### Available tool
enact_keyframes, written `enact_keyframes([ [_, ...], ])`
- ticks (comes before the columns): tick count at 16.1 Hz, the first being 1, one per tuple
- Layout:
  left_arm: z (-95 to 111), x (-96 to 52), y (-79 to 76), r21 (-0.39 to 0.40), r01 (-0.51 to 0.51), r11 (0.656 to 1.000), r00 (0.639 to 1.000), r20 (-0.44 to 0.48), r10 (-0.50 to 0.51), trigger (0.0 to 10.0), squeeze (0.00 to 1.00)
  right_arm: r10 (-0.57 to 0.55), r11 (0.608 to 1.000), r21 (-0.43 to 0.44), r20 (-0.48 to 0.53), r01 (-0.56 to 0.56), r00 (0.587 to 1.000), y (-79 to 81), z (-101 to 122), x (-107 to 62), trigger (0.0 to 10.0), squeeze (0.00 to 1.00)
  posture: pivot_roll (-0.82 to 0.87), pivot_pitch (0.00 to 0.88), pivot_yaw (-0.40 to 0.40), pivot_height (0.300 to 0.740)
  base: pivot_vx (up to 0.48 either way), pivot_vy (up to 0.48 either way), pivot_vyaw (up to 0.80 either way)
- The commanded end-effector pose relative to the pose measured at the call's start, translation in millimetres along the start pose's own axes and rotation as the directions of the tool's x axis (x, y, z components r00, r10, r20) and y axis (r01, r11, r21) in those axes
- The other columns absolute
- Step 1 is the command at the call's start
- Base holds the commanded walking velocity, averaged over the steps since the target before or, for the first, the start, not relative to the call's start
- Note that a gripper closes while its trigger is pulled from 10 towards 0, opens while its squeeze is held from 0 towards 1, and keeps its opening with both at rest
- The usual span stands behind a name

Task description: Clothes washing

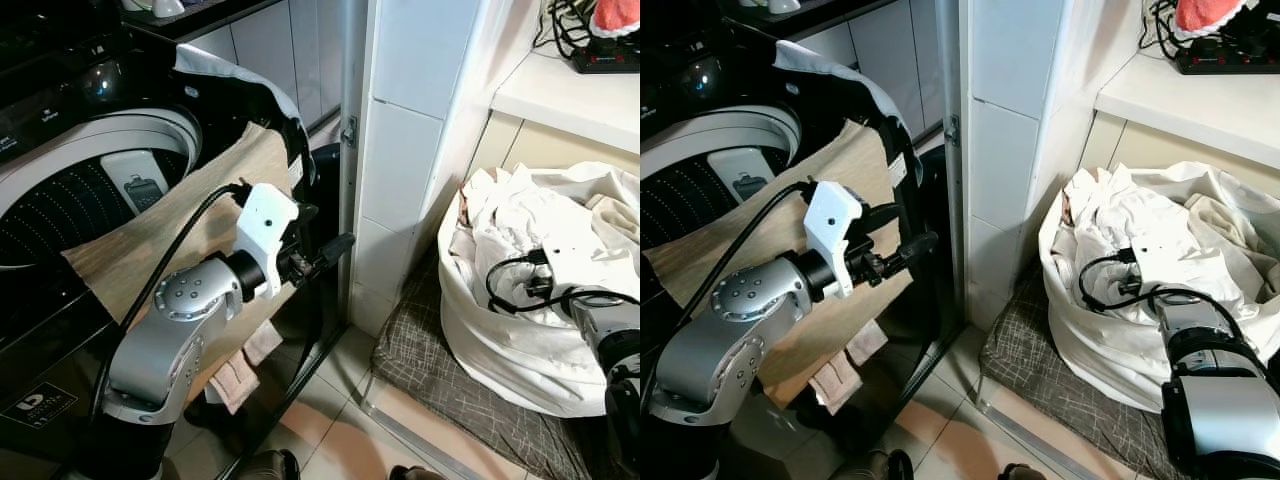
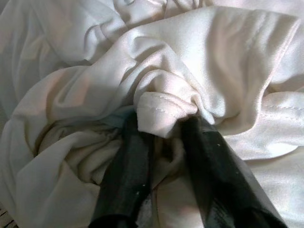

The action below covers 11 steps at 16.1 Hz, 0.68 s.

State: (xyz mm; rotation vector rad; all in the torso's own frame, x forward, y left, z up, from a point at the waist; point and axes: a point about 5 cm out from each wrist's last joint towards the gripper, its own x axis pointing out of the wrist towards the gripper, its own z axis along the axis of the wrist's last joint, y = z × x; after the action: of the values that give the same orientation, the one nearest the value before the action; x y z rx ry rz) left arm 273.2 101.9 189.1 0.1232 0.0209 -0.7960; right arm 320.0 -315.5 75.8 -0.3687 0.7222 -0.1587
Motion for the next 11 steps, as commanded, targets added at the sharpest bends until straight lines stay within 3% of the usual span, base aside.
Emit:
enact_keyframes([
  [1,0.0,1.6,0.2,-0.008,0.004,1.0,1.0,-0.004,-0.004,10.0,0.0,-0.008,1.0,0.022,-0.013,0.008,1.0,-2.8,-5.3,-0.3,0.0,0.0,0.06,0.079,0.071,0.74,0.0,0.0,0.0],
  [7,-7.9,7.4,10.5,0.006,-0.096,0.995,0.995,-0.034,0.096,10.0,0.0,-0.087,0.99,0.124,0.141,0.069,0.986,-17.6,24.5,-5.2,0.0,0.0,0.02,0.059,0.076,0.74,0.0,0.0,0.0],
  [9,-12.9,10.9,12.0,-0.012,-0.135,0.991,0.99,-0.043,0.134,10.0,0.0,-0.105,0.985,0.156,0.229,0.07,0.968,-16.6,39.6,-8.4,0.0,0.0,0.0,0.05,0.085,0.74,0.0,0.0,0.0],
  [11,-9.8,16.1,13.6,0.0,-0.16,0.987,0.986,-0.035,0.16,10.0,0.0,-0.162,0.976,0.195,0.352,0.097,0.922,-25.9,58.8,-23.2,0.0,0.0,-0.01,0.034,0.079,0.74,0.0,0.0,0.0],
])
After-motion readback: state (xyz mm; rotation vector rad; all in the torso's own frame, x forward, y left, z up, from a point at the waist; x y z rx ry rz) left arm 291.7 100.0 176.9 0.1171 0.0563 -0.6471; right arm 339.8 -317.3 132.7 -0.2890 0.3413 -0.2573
